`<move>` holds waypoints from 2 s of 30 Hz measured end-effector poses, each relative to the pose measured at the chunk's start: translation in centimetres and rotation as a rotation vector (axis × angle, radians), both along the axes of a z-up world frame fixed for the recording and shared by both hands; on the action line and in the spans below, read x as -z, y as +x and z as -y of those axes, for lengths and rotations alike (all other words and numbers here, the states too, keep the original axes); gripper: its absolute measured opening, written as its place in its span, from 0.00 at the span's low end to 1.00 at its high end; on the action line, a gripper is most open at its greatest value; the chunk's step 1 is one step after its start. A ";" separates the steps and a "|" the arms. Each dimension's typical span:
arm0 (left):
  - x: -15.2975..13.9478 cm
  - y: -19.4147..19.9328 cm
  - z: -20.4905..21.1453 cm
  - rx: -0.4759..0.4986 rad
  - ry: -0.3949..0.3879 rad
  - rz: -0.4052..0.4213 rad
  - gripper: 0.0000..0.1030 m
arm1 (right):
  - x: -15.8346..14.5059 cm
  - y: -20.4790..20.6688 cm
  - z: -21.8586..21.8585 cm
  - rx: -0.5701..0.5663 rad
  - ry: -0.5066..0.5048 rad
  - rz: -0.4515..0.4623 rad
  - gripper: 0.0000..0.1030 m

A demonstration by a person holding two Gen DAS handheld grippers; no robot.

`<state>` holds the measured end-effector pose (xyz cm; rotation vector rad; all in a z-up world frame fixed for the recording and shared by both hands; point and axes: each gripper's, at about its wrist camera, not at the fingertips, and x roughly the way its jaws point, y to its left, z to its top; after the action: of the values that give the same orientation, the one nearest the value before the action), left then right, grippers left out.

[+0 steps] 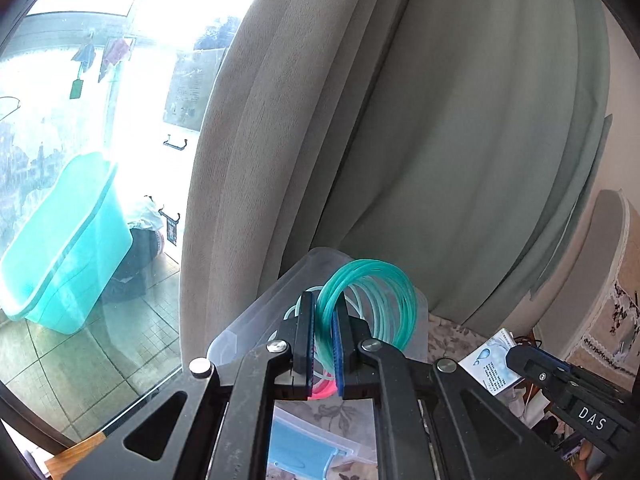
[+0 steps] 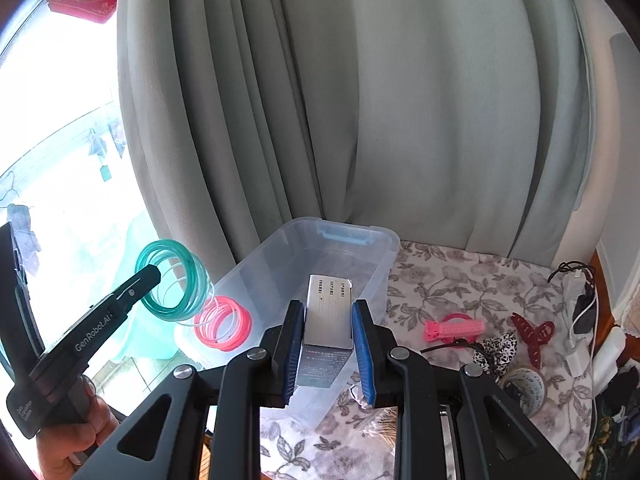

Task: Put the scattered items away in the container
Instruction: 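Carry both items over the clear box and open both tools to drop them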

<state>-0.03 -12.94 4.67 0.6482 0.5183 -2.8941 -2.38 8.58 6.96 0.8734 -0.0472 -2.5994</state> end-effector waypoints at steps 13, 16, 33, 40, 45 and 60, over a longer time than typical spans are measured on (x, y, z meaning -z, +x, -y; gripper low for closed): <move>3.3 -2.5 1.4 0.019 0.026 0.080 0.07 | 3.0 -3.0 2.9 -0.038 0.042 0.060 0.26; 3.7 -2.7 1.5 0.022 0.031 0.088 0.07 | 3.1 -3.4 3.5 -0.050 0.050 0.060 0.26; 3.4 -2.4 0.9 0.019 0.039 0.126 0.17 | 4.0 -4.2 5.0 -0.093 0.079 0.086 0.29; 3.2 -2.4 0.6 0.014 0.029 0.113 0.42 | 4.2 -4.2 5.1 -0.088 0.089 0.091 0.33; 2.9 -2.4 0.2 0.011 0.025 0.118 0.44 | 3.9 -4.0 5.0 -0.085 0.091 0.079 0.39; 3.0 -1.6 0.4 -0.036 -0.013 0.139 0.62 | 3.6 -3.3 4.5 -0.084 0.087 0.075 0.56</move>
<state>-1.61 -13.34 1.71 0.8218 0.4872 -2.7912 -5.71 4.08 3.40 0.9823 0.0801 -2.5061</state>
